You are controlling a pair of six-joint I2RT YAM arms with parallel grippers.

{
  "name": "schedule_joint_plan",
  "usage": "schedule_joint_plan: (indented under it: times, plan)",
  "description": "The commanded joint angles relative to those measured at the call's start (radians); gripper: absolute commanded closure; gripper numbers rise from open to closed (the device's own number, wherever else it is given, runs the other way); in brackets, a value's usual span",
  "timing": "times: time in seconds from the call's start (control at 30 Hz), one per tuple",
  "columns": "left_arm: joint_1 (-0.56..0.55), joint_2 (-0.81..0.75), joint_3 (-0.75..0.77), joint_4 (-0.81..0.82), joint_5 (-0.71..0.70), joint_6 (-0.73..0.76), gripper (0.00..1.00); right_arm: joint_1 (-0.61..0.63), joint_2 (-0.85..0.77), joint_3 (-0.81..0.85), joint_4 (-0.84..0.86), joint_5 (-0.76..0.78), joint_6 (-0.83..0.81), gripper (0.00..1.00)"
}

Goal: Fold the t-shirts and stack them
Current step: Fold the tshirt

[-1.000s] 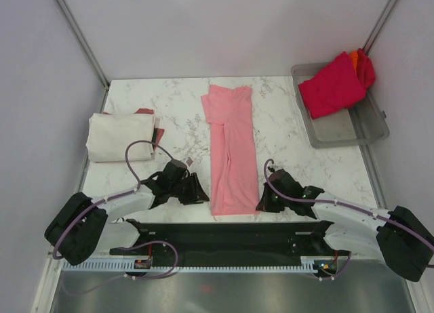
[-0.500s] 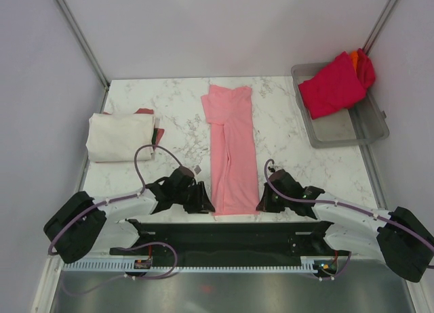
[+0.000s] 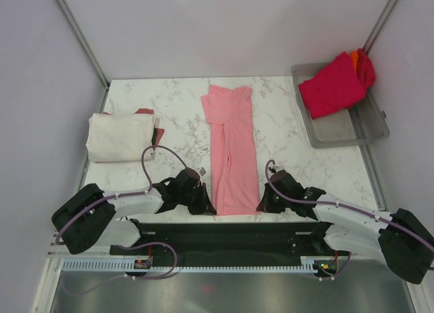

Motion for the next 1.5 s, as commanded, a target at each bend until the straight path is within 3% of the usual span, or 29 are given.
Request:
schedule_joint_plan:
  times: [0.0,0.43,0.83,1.0,1.17,1.47]
  plan:
    - [-0.007,-0.014,-0.020,-0.015,-0.024,-0.015,0.98,0.004,-0.034,-0.019,-0.034,-0.007,0.003,1.00]
    - [-0.007,-0.167,-0.002,-0.113,-0.012,-0.021,0.98,0.004,-0.138,0.021,-0.123,-0.006,0.003,1.00]
    - [0.022,-0.187,0.156,-0.281,-0.081,0.039,0.98,0.002,-0.157,0.177,-0.206,0.080,-0.034,1.00]
    - [0.140,-0.097,0.259,-0.289,-0.036,0.110,0.98,-0.058,-0.036,0.316,-0.214,0.149,-0.113,1.00]
    - [0.278,0.035,0.406,-0.289,0.021,0.183,0.98,-0.235,0.166,0.478,-0.155,0.044,-0.208,1.00]
    - [0.430,0.400,0.750,-0.326,0.037,0.266,0.98,-0.400,0.590,0.849,-0.123,-0.041,-0.314,1.00]
